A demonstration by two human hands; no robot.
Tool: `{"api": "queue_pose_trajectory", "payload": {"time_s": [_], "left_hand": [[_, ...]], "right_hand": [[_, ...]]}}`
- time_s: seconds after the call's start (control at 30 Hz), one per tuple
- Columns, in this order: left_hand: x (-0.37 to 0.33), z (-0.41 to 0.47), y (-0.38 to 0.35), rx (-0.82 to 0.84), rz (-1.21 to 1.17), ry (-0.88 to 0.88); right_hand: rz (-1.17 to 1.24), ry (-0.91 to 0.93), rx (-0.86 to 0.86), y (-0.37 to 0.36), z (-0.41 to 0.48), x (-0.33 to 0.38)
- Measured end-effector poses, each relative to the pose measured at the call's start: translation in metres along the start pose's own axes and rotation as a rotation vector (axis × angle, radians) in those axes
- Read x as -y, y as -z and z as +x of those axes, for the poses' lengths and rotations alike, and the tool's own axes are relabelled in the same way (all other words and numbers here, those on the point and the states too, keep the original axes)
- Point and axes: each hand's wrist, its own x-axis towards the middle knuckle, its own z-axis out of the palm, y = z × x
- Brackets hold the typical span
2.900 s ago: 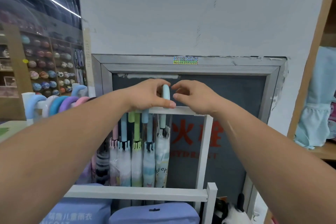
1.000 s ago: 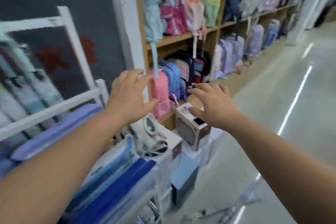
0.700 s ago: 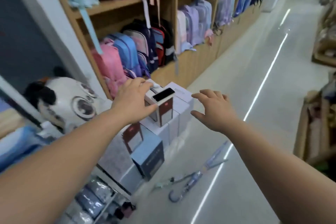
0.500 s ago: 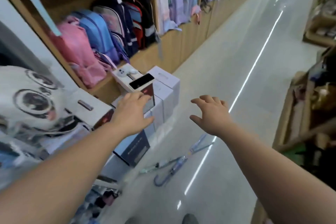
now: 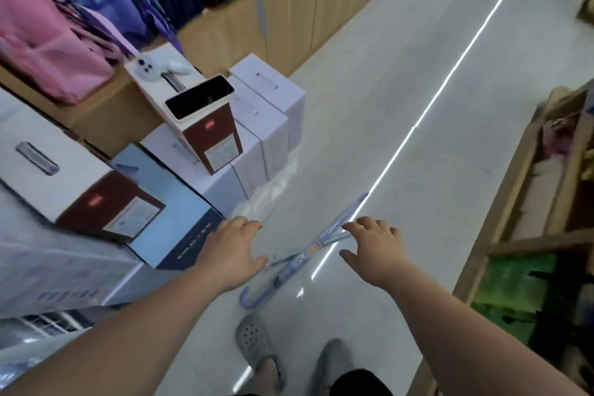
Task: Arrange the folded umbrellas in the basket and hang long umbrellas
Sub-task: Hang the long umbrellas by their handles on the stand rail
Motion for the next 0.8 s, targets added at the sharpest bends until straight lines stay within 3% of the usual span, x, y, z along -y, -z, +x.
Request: {"api": "queue_pose_trajectory", "payload": {"time_s": [0.17,0.47,0.8], "left_hand": [[0.010,0.077,-0.085,0.064,-0.061,0.104],[0.061,0.234,-0.294,0.191,-0.064,0.157],[0.094,0.316,-0.457,0.332,-0.154,0.206]], "right_hand": [[-0.007,0.059,0.105,-0.081,0.092,-0.035],[-0.099,0.236,0.217,-0.290,0.270,-0.084],[-0.134,0.377,0.212,-0.459,0.371,-0.099]]}}
